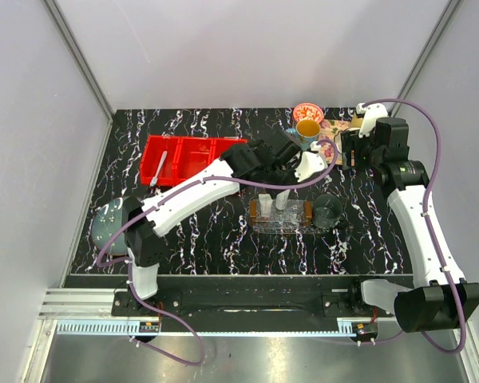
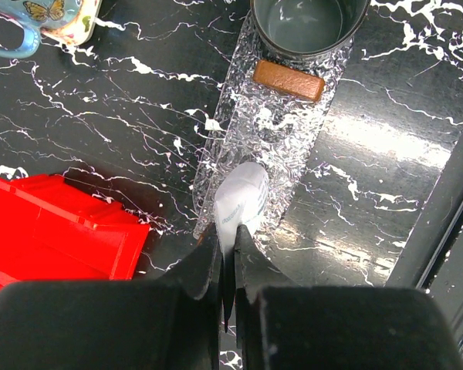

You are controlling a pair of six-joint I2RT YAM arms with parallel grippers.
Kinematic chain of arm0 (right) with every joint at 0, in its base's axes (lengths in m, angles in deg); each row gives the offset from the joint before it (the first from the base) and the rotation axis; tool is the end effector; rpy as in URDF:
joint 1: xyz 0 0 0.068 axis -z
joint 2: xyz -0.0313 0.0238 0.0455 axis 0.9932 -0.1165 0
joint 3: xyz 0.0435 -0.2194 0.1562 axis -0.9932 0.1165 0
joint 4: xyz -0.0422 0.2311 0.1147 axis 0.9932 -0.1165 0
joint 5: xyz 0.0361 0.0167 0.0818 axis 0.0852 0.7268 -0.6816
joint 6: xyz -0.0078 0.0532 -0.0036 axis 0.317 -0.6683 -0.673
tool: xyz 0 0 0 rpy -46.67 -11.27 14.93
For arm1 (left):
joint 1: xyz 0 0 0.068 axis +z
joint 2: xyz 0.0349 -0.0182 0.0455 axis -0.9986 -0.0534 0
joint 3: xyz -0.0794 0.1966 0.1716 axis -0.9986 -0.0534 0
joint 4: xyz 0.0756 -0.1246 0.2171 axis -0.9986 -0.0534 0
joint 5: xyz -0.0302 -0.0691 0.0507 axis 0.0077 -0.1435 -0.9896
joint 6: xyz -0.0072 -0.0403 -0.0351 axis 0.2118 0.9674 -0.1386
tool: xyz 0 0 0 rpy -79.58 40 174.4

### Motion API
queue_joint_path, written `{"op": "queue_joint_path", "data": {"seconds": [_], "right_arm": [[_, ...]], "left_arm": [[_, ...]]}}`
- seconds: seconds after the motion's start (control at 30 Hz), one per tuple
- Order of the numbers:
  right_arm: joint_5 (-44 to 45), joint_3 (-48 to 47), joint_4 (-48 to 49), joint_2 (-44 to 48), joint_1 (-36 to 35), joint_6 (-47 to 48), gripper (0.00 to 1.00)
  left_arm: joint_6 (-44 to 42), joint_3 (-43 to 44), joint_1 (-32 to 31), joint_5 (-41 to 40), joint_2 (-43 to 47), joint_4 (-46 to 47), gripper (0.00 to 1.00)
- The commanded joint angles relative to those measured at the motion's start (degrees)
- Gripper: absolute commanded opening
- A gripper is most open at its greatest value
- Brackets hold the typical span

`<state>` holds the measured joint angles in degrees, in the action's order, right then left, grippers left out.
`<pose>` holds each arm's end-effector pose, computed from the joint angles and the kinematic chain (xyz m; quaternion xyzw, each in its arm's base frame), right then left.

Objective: Prepare toiletry sets of a toothbrush and toothpaste on the tray

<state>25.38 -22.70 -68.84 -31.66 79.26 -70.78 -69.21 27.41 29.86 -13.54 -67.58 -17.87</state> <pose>0.2542 0.0166 0.3805 -0.1093 0.8623 -0.0500 0.4919 0.2227 -0.3457 0.3637 0.5729 0.7439 -0.1296 0.3188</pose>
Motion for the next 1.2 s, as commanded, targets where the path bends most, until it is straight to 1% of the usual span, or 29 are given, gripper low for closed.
{"op": "queue_joint_path", "data": {"seconds": [0.0,0.37,0.53,1.17], "right_arm": [[-0.86,0.29,2.31,1.41,0.28,-0.70,0.80],[-1.29,0.90,2.22,1.76,0.36,-0.43,0.80],[-1.38,0.90,2.40,2.02,0.36,-0.34,0.80],[-2.00,0.73,2.40,1.67,0.45,-0.17,0.80]], "left_arm": [[1.06,3.23,-0.23,-0.75,-0.06,1.34,0.00],[-1.13,2.88,-0.23,1.62,-0.32,1.87,0.00],[-2.19,0.86,-0.23,1.97,0.30,3.71,0.00],[-5.71,-2.13,-0.05,3.47,1.00,4.60,0.00]]}}
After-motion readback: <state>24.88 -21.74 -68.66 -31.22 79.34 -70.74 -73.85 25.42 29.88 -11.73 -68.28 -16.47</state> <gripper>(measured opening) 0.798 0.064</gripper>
